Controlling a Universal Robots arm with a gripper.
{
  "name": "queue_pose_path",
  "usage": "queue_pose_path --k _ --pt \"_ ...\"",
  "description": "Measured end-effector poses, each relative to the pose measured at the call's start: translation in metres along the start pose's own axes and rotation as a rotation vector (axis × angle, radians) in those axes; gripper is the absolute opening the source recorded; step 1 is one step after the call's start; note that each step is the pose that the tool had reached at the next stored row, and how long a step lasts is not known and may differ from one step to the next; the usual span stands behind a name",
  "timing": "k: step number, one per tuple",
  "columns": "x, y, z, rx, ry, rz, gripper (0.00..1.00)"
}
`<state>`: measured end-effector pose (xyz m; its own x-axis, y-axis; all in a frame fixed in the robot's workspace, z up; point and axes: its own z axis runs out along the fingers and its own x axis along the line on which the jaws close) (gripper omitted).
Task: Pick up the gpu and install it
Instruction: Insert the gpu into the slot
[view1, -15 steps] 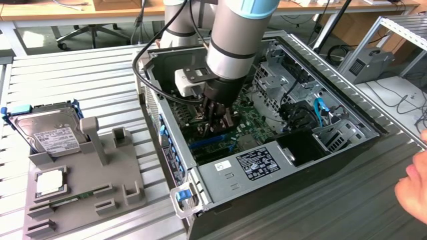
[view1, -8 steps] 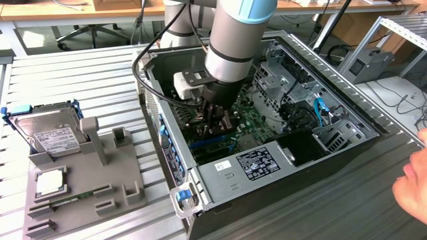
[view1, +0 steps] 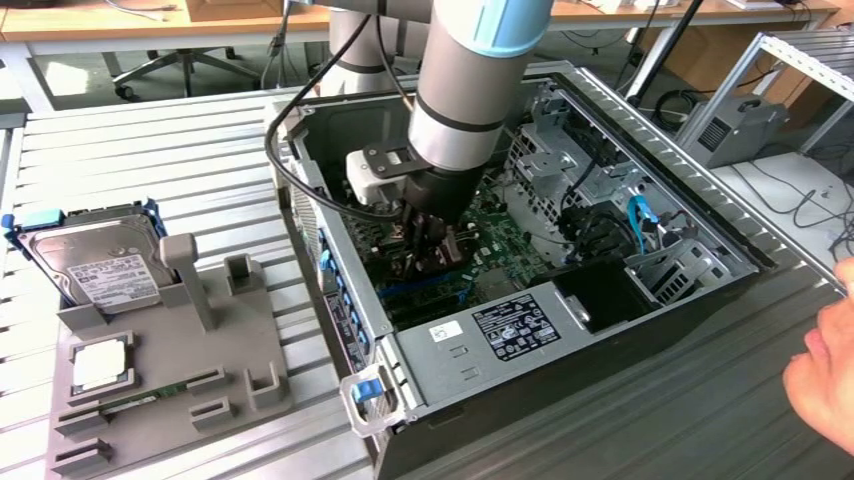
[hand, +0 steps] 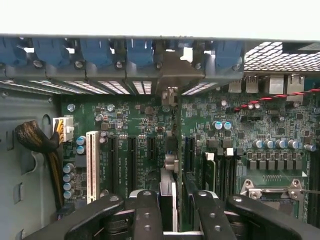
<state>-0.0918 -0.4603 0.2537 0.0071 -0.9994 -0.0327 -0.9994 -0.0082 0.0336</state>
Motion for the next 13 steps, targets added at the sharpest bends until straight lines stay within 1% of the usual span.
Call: queue_pose_path --k 6,7,10,13 --pt "0.0001 0.0001 0.002 0.0001 -0.0001 0.0 0.29" --pt "-0.0001 -0.0001 0.0031 0.001 -0.0016 0.0 0.29" --pt "0.0001 0.0001 0.0032 0.0 -0.0001 0.0 0.29" --pt "0.0001 0.0001 0.0033 0.0 -0.0001 0.0 0.29"
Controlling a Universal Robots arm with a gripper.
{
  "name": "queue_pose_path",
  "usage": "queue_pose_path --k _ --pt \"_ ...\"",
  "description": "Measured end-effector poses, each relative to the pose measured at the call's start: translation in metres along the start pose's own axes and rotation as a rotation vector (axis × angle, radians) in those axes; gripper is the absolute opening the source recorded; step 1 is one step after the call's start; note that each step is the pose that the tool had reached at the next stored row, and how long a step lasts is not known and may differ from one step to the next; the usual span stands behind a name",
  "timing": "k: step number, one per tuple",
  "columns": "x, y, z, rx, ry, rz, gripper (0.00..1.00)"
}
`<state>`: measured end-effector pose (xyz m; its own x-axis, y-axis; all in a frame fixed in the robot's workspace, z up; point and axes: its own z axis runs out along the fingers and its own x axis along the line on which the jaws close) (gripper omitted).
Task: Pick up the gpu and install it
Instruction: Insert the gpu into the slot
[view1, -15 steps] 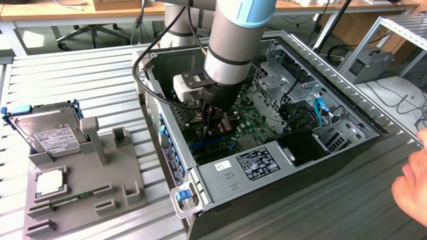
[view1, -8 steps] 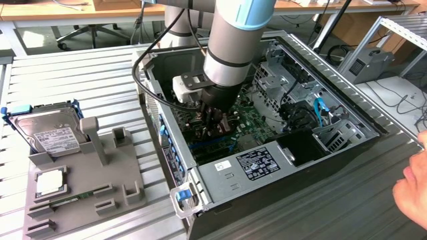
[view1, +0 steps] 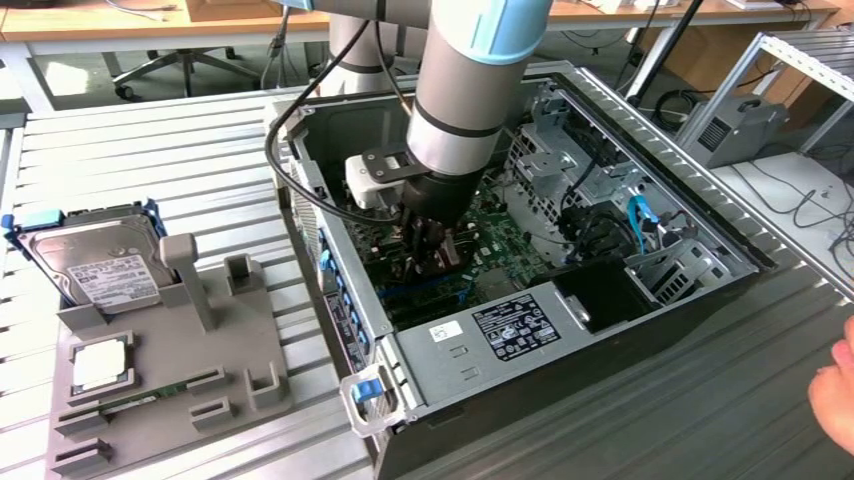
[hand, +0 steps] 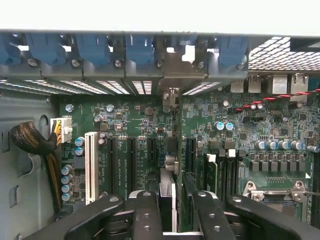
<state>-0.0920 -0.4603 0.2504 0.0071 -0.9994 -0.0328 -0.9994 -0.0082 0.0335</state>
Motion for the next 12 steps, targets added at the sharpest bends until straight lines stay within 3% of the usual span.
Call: queue_pose_path --k 3,5,8,12 --pt "0.0 0.0 0.0001 0.0001 -0.0002 0.0 0.31" --pt "0.0 0.0 0.0001 0.0001 -0.0001 0.0 0.43" --pt "0.0 0.0 -0.0007 -0.0001 0.0002 0.001 0.43" --pt "-0.001 0.0006 -0.0196 0.0006 -0.0001 0.001 0.43"
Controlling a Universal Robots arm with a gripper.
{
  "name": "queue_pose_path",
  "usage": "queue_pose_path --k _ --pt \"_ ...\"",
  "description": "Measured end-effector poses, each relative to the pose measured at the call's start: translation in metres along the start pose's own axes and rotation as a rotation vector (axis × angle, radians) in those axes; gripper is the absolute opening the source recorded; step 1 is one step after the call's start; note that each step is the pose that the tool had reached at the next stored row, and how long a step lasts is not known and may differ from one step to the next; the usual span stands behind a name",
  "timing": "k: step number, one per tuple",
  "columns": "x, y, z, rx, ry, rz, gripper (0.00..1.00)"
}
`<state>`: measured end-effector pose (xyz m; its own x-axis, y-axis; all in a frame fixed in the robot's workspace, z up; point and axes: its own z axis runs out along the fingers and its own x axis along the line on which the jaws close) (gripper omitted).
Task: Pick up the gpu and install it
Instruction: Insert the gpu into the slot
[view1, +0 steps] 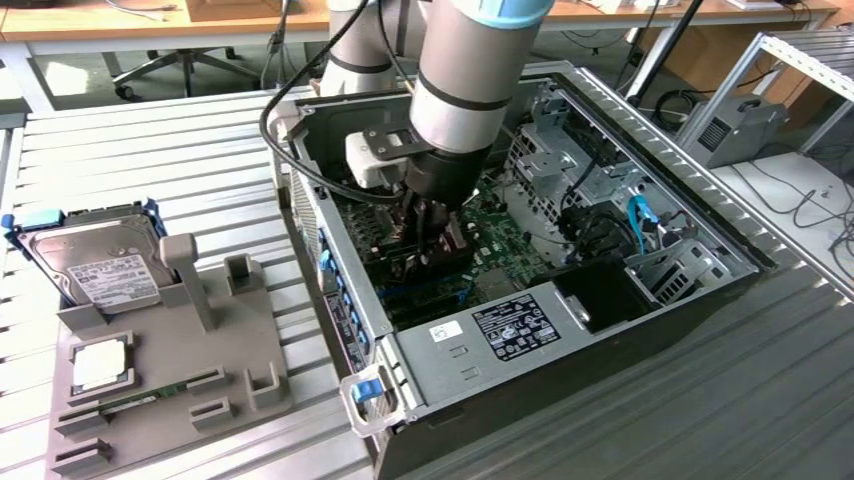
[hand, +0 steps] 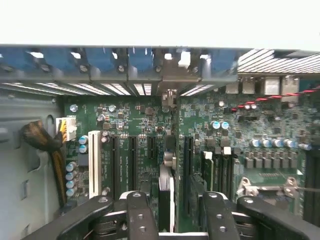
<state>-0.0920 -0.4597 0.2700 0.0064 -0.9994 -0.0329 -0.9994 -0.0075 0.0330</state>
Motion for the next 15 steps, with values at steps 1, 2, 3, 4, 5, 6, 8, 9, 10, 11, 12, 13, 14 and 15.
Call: queue_pose_path --k 1,2,3,4,5,6,8,9,10,11,12,13,14,15 --pt "-0.001 0.0002 -0.0057 0.0001 0.0 0.0 0.43" --pt "-0.001 0.0003 -0.0103 0.0001 0.0 0.0 0.43" --pt "-0.001 0.0004 -0.0129 0.0 0.0002 0.0 0.43" --pt "-0.002 0.0004 -0.0138 0.0001 0.0001 0.0 0.43" --pt "-0.002 0.0002 -0.0139 0.0002 -0.0003 0.0 0.43" --pt "-0.002 -0.0007 -0.0139 -0.0004 -0.0011 0.0 0.42" --pt "-0.002 -0.0057 -0.0142 -0.005 -0.0021 0.0 0.35" --pt "-0.002 -0.0092 -0.0143 -0.0085 -0.003 0.0 0.29" --pt "-0.002 -0.013 -0.0144 -0.0125 -0.0034 0.0 0.23" --pt "-0.001 -0.0177 -0.0146 -0.018 -0.0037 0.0 0.23" --pt "-0.001 -0.0213 -0.0147 -0.0218 -0.0039 0.0 0.23" --pt "-0.001 -0.0256 -0.0148 -0.0262 -0.0041 0.0 0.11" --pt "-0.001 -0.0293 -0.0149 -0.0302 -0.0042 0.0 0.11" --pt "-0.001 -0.0331 -0.015 -0.0343 -0.0042 0.0 0.11"
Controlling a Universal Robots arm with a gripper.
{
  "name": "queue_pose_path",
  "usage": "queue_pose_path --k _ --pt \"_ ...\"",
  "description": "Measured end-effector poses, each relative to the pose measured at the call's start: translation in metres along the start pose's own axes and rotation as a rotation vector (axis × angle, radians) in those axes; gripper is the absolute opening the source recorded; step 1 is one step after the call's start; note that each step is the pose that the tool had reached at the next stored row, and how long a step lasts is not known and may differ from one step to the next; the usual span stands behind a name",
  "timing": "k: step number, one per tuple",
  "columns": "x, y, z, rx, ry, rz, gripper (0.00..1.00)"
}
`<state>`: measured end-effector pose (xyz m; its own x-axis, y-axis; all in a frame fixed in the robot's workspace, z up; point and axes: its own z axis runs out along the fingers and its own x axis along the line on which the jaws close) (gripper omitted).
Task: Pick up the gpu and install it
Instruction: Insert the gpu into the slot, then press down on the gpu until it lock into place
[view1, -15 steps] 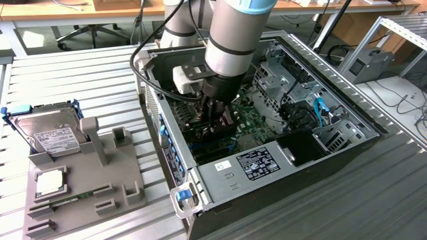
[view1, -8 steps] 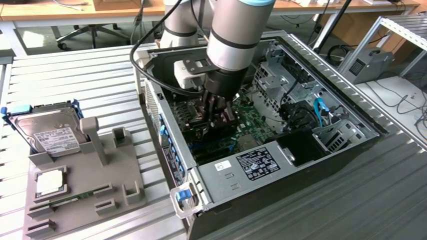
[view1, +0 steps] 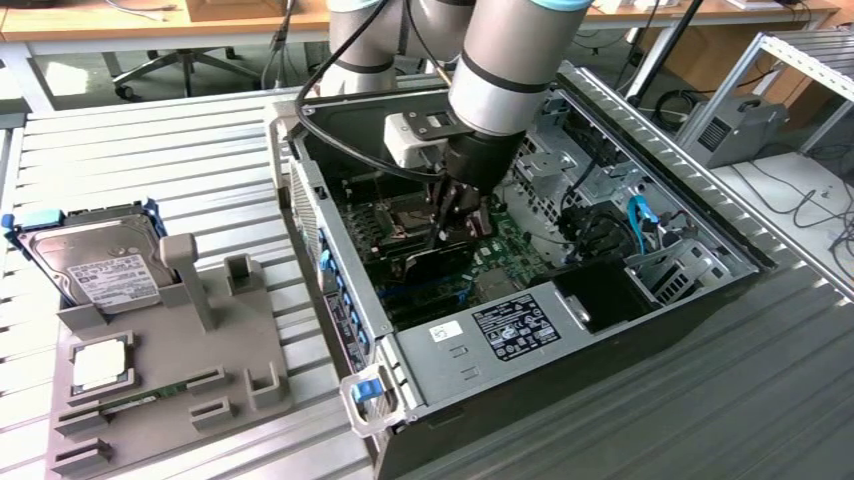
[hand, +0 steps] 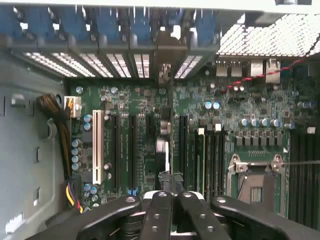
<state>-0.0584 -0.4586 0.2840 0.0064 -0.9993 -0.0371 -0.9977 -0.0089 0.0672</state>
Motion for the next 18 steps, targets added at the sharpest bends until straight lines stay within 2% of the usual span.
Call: queue_pose_path --k 2,13,14,18 --pt "0.0 -0.0019 -0.0001 -0.0016 0.0 0.0 0.11" --pt "0.0 -0.0012 -0.0001 -0.0017 0.0001 0.0 0.11" --pt "0.0 -0.0001 0.0 -0.0016 0.0001 0.0 0.11" --pt "0.0 0.0185 0.0022 -0.0017 0.0001 0.0 0.11"
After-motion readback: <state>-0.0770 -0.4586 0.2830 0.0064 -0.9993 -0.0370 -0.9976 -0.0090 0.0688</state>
